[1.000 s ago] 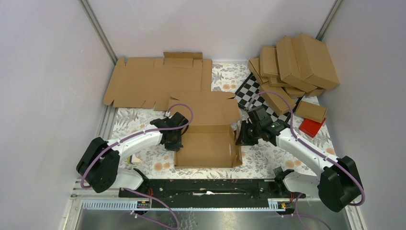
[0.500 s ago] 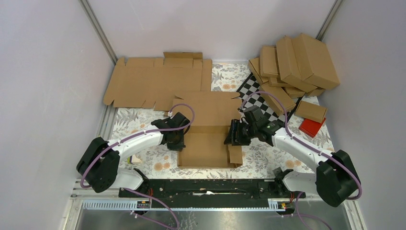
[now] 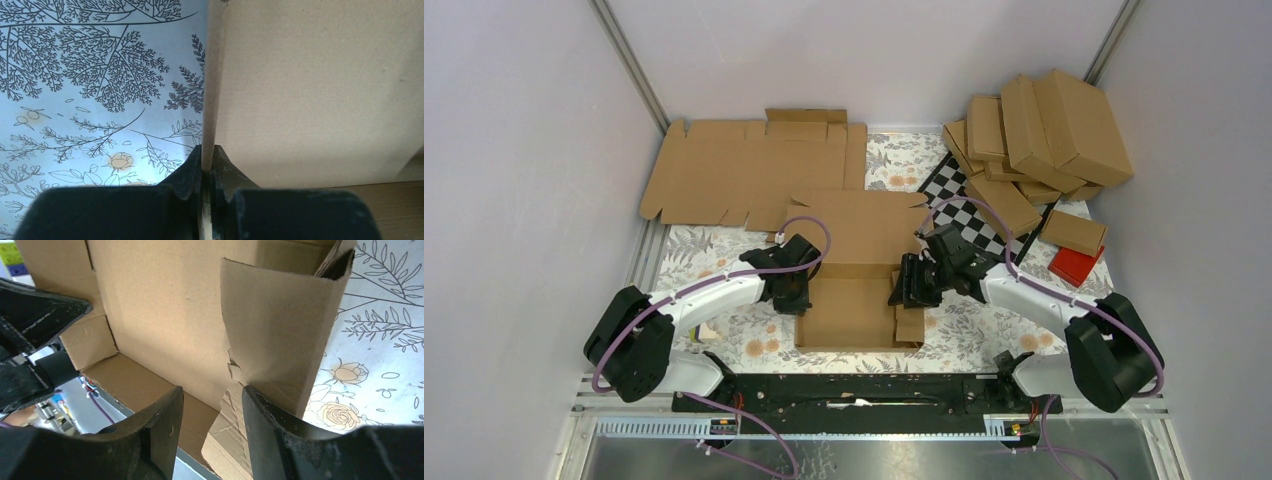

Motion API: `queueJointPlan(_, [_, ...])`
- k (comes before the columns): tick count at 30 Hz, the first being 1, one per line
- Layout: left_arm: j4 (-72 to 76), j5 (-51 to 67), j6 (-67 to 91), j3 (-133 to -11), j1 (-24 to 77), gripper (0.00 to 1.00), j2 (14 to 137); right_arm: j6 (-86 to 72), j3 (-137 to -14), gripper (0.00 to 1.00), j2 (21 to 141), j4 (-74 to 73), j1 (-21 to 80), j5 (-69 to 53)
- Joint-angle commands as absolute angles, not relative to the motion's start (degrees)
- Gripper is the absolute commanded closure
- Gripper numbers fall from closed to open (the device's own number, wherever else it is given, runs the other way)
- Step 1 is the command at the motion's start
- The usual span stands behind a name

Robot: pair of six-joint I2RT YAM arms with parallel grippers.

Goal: Fold the paper box

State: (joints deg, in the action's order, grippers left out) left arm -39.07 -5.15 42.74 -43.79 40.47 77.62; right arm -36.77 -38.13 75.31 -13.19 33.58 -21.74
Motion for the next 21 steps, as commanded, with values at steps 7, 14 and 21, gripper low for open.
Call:
queueJointPlan(7, [-35.8, -4.8, 44.1, -45.7, 40.8, 1.00, 76.7, -34.3, -47.7, 0.46, 79.8, -29.7, 42.7, -3.2])
queueJointPlan(14, [-35.8, -5.2, 44.1, -45.7, 40.8, 1.00, 77.1, -35.0, -49.9, 0.52, 84.2, -32.4, 46.5, 1.5])
queueJointPlan(21, [-35.8, -5.8, 44.4, -45.4, 40.8, 1.00, 76.9, -34.5, -53.1, 0.60, 88.1, -36.0, 49.7, 7.4])
